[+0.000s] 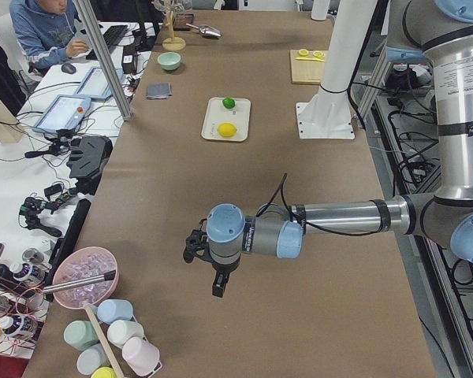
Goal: Place all lemons on tray
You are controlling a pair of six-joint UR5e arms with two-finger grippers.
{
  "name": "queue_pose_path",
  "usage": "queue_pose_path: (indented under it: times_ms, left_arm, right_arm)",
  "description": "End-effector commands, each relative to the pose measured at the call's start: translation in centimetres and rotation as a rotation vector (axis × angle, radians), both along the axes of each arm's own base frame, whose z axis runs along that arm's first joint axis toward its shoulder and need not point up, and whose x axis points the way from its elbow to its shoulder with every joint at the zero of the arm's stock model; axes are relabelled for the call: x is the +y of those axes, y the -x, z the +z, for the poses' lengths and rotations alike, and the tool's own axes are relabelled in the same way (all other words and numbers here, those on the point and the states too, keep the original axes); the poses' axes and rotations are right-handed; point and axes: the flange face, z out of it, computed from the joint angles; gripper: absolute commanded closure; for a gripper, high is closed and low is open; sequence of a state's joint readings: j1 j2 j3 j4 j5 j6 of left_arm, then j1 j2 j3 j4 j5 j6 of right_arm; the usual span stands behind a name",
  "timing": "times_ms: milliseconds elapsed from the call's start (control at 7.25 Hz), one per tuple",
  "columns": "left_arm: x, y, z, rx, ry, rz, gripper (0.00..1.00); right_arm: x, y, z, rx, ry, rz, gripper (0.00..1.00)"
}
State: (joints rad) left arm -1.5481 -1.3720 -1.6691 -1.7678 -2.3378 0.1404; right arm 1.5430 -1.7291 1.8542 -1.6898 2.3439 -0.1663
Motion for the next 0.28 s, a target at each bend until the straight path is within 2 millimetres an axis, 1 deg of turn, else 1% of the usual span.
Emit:
queue_pose_path:
  times_ms: [0, 138]
  left_arm:
    - [1.3, 0.1, 0.9, 0.0, -0.007, 0.001, 0.01]
    - [1.4, 0.2, 1.0, 0.0, -0.004, 0.0, 0.01]
  right_arm:
    - [-7.0, 0.2, -0.1, 0.009, 0.065, -0.024, 0.0]
    - [-8.3, -0.7, 0.8, -0.005, 0.051, -0.042, 0.0]
